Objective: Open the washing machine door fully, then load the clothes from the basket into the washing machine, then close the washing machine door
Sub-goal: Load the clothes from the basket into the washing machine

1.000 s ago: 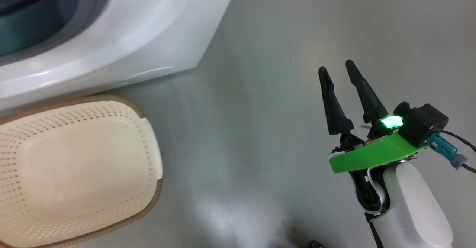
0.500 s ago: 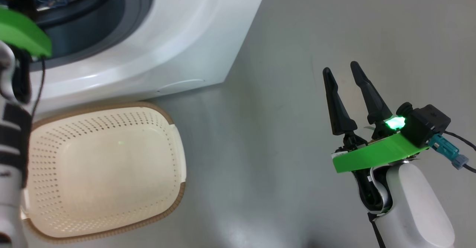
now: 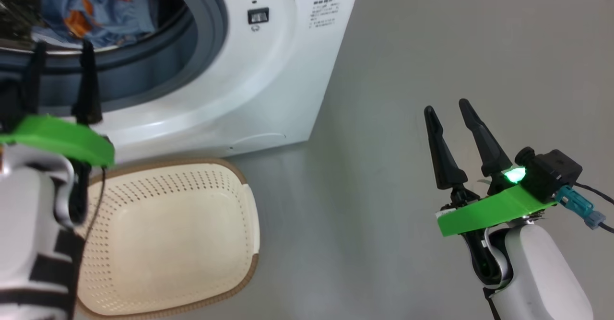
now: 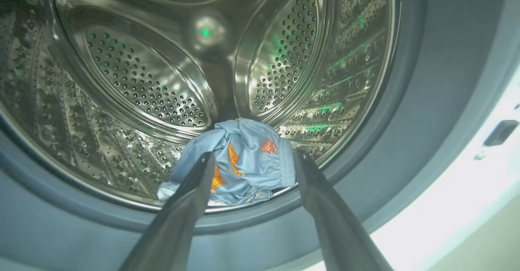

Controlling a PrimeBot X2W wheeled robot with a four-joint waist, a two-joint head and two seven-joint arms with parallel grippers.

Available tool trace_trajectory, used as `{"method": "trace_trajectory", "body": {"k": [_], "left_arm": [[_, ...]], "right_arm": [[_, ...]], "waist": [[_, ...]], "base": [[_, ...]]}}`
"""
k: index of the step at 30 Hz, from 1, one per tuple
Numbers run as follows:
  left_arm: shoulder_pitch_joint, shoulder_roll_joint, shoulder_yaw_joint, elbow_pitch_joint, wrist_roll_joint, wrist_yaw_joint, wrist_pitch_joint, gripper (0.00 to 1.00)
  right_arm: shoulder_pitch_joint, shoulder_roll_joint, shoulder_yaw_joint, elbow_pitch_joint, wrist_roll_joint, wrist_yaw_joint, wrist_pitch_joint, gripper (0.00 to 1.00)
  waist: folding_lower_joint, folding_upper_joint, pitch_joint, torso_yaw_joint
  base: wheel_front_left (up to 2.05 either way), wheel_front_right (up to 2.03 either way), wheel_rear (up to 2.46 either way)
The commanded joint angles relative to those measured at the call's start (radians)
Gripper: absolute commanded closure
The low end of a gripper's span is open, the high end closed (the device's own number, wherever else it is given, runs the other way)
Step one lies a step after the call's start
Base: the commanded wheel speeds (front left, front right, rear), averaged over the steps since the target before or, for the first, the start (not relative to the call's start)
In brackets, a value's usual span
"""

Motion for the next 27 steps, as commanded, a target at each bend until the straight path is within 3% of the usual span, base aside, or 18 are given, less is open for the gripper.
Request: {"method": "trace_trajectory", "body": {"k": [1, 27], "left_arm": [[0.04, 0.035, 0.028, -0.051, -0.006, 0.005, -0.006, 0.0], [0.563, -0.003, 0.071, -0.427, -0.078, 0.126, 0.005, 0.0]], "right_arm": [[0.019, -0.006, 0.018, -0.019, -0.004, 0.002, -0.005, 0.0], [0.109, -0.07, 0.067, 0.028, 0.027, 0.002, -0.005, 0.0]], "waist": [[0.0, -0.0001, -0.05, 0.027], [0.0, -0.0001, -0.286, 0.122]], "base": [[0.0, 0.0, 0.0], [0.0, 0.0, 0.0]]}}
